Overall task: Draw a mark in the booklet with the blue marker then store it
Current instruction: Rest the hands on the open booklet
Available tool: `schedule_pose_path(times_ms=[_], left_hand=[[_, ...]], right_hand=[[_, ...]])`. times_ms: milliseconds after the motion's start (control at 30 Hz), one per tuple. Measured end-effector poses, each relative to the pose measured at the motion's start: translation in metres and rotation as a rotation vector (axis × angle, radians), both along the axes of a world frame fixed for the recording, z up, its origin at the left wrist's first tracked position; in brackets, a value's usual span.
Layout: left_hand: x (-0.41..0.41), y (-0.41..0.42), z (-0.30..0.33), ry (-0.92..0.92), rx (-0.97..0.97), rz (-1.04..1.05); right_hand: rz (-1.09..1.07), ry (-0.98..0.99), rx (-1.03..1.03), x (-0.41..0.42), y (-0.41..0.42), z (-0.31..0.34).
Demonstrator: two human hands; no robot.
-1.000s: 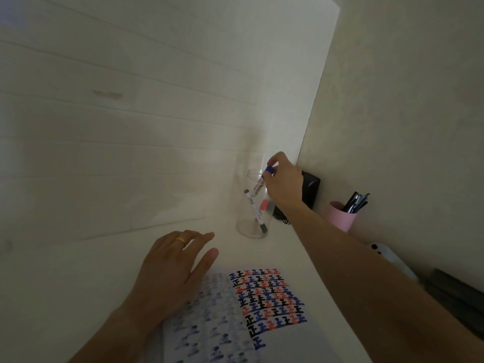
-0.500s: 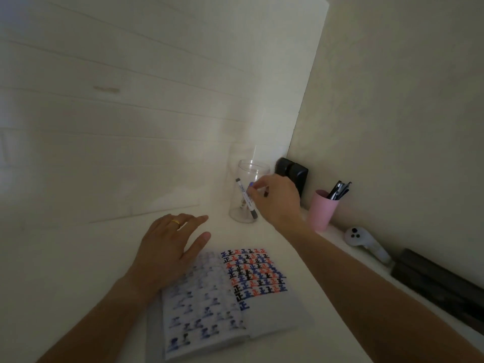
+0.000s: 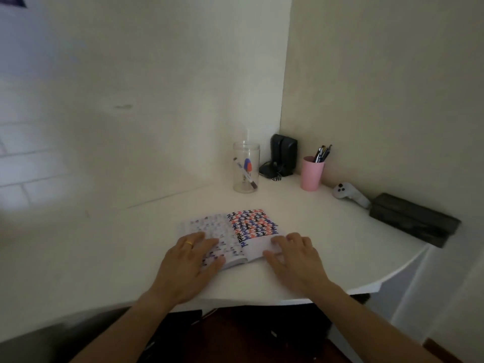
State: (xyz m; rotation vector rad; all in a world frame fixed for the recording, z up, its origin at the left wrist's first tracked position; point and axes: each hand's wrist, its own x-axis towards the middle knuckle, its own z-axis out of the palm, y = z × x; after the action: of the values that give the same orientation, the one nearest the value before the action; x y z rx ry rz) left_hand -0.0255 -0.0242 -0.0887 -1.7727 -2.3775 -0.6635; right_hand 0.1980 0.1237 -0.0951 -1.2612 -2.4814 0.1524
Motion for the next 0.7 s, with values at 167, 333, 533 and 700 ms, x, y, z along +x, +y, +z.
schedule_pose_path(times_ms=[167, 333, 533, 700], left_hand=[[-0.008, 0.005, -0.017, 0.026, 0.046, 0.031], [-0.012, 0.010, -0.021, 0.051, 0.072, 0.031], [-0.013, 0.010, -0.023, 0.050, 0.071, 0.034], [-0.013, 0.010, -0.022, 0.039, 0.073, 0.039]], right_hand=[[-0.014, -0.008, 0.090, 0.000, 0.004, -0.019], [-0.033, 0.005, 0.107, -0.003, 0.007, -0.021], [-0.034, 0.002, 0.091, -0.005, 0.008, -0.023], [-0.045, 0.064, -0.031, -0.008, 0.000, -0.008]])
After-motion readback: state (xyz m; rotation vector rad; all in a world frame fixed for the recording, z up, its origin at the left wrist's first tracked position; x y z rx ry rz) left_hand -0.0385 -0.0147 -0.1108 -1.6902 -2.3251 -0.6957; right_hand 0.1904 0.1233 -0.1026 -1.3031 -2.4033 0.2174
